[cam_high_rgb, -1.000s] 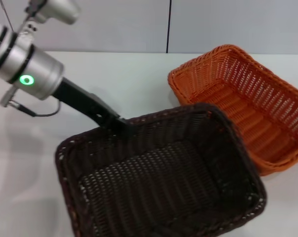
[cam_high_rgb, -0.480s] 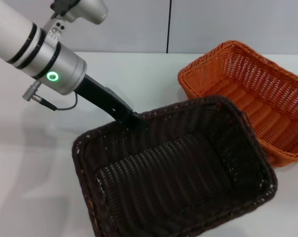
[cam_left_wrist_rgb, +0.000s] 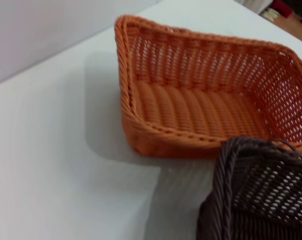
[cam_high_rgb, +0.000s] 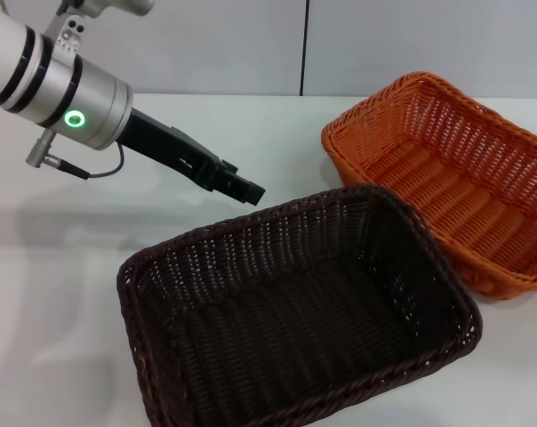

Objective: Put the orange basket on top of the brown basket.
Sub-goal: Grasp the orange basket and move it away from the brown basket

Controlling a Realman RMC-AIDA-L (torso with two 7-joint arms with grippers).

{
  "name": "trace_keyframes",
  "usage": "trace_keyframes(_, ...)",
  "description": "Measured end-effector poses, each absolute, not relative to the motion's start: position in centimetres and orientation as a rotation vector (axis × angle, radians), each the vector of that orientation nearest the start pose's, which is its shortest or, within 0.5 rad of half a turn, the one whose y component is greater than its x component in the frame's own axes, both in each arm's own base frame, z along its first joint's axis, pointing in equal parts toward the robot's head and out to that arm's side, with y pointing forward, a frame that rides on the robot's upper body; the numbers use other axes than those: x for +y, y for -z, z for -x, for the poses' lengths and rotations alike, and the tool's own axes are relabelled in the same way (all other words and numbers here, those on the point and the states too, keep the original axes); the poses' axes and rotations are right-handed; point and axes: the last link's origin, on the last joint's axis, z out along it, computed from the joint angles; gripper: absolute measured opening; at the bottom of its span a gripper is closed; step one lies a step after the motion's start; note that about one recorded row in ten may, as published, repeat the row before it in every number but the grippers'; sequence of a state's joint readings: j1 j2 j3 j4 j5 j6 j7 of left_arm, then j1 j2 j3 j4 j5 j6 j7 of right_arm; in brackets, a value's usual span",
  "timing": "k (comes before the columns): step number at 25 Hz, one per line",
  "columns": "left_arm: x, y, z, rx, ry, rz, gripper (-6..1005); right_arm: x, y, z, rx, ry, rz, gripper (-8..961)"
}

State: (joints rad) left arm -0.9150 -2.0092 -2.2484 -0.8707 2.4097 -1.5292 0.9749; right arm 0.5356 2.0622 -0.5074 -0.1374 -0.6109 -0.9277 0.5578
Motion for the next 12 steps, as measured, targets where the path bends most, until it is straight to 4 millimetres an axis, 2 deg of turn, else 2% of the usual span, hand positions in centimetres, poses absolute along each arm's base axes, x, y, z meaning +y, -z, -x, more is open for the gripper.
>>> trace_keyframes(4,42.1,-2.7,15.2,-0.857,0.019,2.791,512,36.9,-7.0,-37.3,0.916,-0.877,1.262,720)
trace_keyframes(6,42.2,-2.8,15.2,-0.843,0.031,2.792,582,37.2,-8.6,-36.0,0.912,-0.958,1.393,719)
trace_keyframes(9,42.4,-2.8,15.0,-0.792,0.079,2.796,701,37.4,-9.7,-34.9,0.923,-0.993,1.494,719)
trace_keyframes(10,42.5,-2.7,15.0,-0.782,0.084,2.792,741,37.5,-11.1,-33.7,0.945,-1.016,1.595,719)
trace_keyframes(12,42.6,-2.6,15.1,-0.773,0.084,2.784,844,37.5,-11.8,-33.2,0.958,-1.026,1.635,720)
